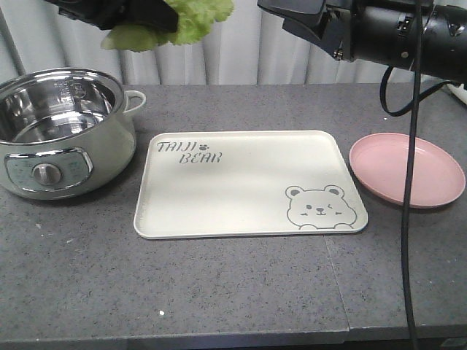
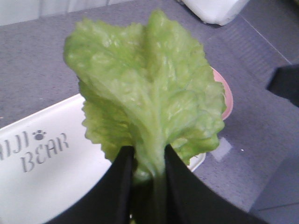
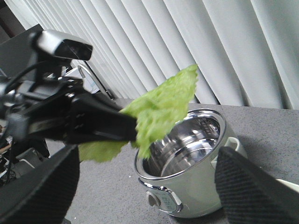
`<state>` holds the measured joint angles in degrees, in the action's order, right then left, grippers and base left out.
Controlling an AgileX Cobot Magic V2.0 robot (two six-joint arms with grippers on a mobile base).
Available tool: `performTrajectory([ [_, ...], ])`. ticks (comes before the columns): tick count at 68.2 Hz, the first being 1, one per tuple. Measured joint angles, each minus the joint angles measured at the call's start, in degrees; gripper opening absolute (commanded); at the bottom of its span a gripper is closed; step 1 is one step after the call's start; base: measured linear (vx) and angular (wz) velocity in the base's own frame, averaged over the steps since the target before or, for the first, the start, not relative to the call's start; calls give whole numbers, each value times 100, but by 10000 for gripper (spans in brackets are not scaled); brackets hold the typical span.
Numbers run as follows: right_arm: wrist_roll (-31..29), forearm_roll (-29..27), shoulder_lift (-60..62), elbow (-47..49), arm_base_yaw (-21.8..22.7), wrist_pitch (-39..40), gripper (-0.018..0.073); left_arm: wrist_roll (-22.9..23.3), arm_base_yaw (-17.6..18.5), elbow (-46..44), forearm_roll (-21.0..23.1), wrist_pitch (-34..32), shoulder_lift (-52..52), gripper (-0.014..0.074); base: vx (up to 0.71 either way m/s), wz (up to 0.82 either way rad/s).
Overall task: Transfer vegetables to tray and serve
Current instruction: 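Hand the lettuce leaf from the left gripper to the right gripper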
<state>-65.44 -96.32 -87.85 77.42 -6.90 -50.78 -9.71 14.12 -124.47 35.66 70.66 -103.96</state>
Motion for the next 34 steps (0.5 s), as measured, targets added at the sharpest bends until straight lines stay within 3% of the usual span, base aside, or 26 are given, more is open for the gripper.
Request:
performTrajectory([
  [16, 0, -17, -58, 24, 0, 1, 568, -98, 453, 0, 198, -56, 0, -6, 0, 0],
  [34, 6, -23, -58, 24, 0, 1, 556, -153, 692, 0, 455, -130, 0, -6, 0, 0],
])
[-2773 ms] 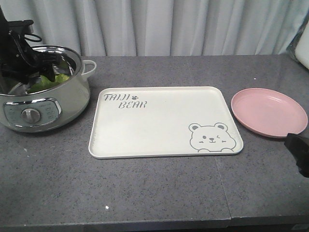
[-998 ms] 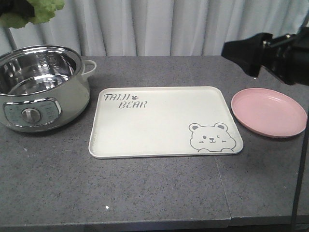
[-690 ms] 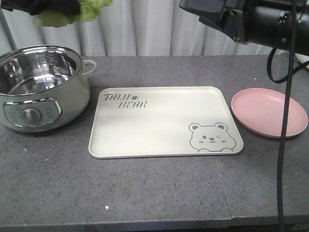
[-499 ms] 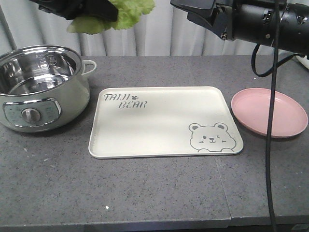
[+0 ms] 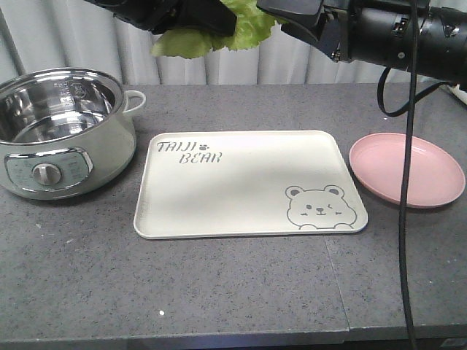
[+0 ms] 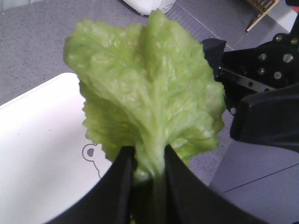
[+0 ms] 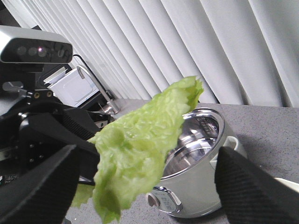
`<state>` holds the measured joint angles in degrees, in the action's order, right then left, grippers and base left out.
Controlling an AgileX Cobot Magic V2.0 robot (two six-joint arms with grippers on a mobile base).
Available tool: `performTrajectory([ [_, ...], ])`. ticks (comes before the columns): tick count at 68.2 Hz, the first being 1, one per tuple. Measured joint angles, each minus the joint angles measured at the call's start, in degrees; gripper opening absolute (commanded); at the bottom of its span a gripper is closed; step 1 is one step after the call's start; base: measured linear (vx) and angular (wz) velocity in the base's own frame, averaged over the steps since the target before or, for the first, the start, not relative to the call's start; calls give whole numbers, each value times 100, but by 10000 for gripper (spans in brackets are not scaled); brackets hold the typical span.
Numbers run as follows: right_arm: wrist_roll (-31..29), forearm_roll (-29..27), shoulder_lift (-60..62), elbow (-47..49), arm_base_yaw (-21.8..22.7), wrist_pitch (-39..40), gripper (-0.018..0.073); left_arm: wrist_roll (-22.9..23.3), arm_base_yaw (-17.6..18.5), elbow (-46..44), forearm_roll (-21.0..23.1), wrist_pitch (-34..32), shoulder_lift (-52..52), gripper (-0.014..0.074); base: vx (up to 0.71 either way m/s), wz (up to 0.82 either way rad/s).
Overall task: Transfer vegetables to tray and serve
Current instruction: 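Hand the lettuce leaf from the left gripper to the right gripper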
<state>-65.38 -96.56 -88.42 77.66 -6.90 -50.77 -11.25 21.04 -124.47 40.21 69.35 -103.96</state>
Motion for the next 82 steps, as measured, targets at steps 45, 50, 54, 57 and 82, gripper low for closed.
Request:
performTrajectory([
  [45, -3, -36, 0, 0, 0, -149, -10, 0, 42, 0, -8, 86, 0, 87, 0, 0],
  [50, -4, -36, 0, 0, 0, -153, -10, 0, 42, 0, -8, 98, 0, 160, 0, 0],
  [54, -4, -36, 0, 0, 0, -159, -10, 0, 42, 0, -8, 104, 0, 237, 0, 0],
  [57, -4, -36, 0, 0, 0, -156, -9, 0, 42, 0, -8, 104, 0, 295, 0, 0],
  [82, -33, 12, 0, 0, 78, -11, -5, 0, 42, 0, 1, 109, 0, 542, 0, 0],
])
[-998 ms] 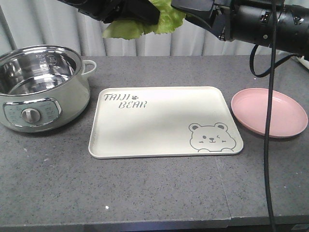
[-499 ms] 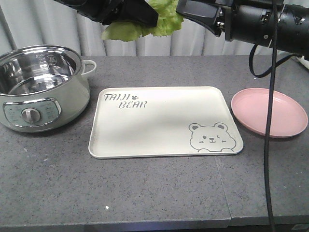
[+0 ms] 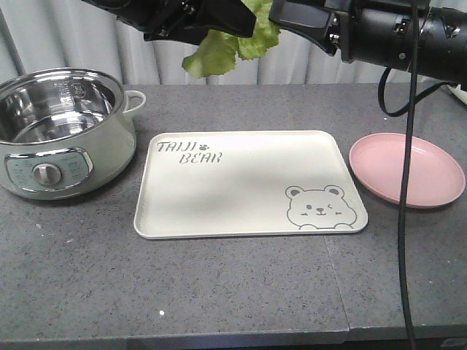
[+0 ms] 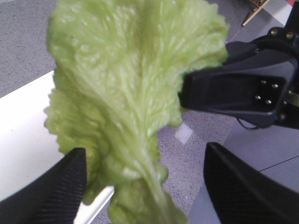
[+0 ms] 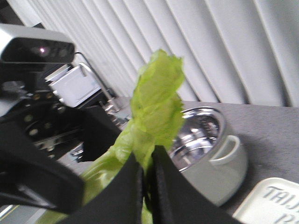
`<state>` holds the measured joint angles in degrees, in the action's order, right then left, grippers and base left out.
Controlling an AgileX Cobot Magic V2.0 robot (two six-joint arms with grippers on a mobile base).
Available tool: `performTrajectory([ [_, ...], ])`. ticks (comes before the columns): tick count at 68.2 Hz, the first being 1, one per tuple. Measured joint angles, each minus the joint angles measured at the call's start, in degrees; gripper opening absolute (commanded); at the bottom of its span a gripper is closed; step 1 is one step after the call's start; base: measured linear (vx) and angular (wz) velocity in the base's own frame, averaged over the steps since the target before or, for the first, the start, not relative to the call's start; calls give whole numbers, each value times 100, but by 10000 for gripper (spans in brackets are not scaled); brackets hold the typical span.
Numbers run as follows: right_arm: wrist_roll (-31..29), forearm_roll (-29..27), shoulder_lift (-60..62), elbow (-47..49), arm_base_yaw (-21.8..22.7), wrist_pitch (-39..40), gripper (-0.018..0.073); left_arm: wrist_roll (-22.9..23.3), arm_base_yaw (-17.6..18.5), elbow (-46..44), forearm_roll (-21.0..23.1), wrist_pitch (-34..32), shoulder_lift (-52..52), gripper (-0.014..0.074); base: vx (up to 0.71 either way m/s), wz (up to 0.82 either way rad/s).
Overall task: Transfer vegetables to tray and serve
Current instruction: 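Hand the lettuce leaf from the left gripper to the right gripper, then carry the leaf with the right gripper and lower it onto the pink plate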
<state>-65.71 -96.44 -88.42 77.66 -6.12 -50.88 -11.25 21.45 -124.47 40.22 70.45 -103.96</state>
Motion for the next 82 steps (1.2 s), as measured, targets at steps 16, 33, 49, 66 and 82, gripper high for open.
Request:
performTrajectory([
  [16, 166, 0, 146, 0, 1165, 165, -5, 5, 0, 0, -11, 168, 0, 508, 0, 0],
  [33, 996, 1374, 192, 0, 2842, -43, -5, 5, 0, 0, -407, 213, 0, 462, 0, 0],
  [49, 1076, 1788, -297, 0, 3207, -37, -5, 5, 0, 0, -974, 212, 0, 442, 0, 0],
  [66, 1131, 1813, -1349, 0, 3207, -126, -2, 11, 0, 0, -1419, 212, 0, 442, 0, 0],
  [82, 1176, 1824, -2036, 0, 3207, -298, 8, 11, 0, 0, -1426, 212, 0, 440, 0, 0],
])
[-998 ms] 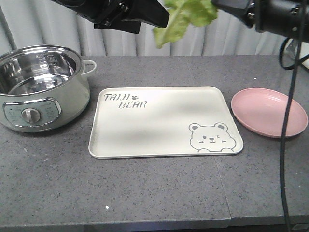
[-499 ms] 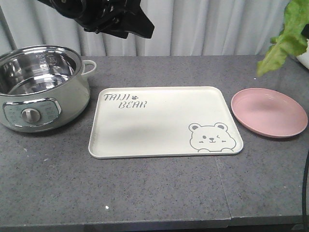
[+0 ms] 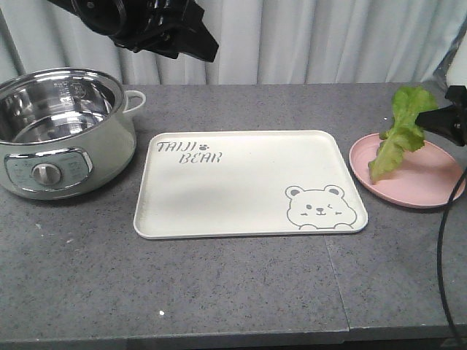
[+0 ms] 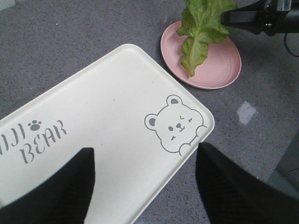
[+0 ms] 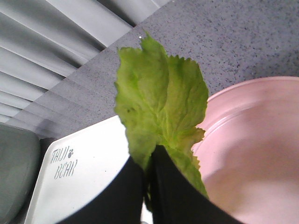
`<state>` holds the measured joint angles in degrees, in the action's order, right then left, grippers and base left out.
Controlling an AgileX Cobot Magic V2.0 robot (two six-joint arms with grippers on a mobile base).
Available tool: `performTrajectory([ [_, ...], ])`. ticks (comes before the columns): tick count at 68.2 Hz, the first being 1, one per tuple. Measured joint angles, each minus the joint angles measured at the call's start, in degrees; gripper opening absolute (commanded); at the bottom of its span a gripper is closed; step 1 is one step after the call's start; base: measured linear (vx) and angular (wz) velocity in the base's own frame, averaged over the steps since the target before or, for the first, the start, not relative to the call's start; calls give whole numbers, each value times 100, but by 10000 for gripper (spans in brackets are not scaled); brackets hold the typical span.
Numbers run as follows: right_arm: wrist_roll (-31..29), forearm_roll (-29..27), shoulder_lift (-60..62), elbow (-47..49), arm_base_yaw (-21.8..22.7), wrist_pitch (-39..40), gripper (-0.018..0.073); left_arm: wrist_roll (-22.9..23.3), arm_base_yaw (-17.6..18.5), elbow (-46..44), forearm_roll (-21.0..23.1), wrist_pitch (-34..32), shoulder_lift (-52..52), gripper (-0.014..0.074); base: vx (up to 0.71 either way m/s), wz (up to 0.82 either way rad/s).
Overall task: Transfer vegetables to tray and serve
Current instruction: 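Carry the leaf with the right gripper and lower it onto the pink plate, then release the leaf on the plate and hold the right gripper beside it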
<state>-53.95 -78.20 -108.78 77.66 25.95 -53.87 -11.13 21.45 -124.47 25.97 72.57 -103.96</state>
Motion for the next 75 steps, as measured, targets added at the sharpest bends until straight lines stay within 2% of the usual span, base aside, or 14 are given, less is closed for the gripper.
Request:
performTrajectory([
  [7, 21, 101, -144, 0, 0, 12, 43, 5, 0, 0, 0, 0, 0, 440, 0, 0],
  [13, 37, 315, -237, 0, 0, 48, 114, 5, 0, 0, 0, 0, 0, 440, 0, 0],
  [28, 47, 923, -259, 21, 0, 386, 426, 5, 0, 0, 0, 0, 0, 440, 0, 0],
  [35, 47, 960, -259, 21, 0, 569, 508, 5, 0, 0, 0, 0, 0, 440, 0, 0],
  [58, 55, 1060, -259, 25, 0, 1044, 517, 5, 0, 0, 0, 0, 0, 440, 0, 0],
  [64, 210, 1409, -259, 86, 0, 1144, 517, 5, 0, 0, 0, 0, 0, 440, 0, 0],
  [75, 766, 2472, -259, 586, 0, 1140, 517, 5, 0, 0, 0, 0, 0, 440, 0, 0],
])
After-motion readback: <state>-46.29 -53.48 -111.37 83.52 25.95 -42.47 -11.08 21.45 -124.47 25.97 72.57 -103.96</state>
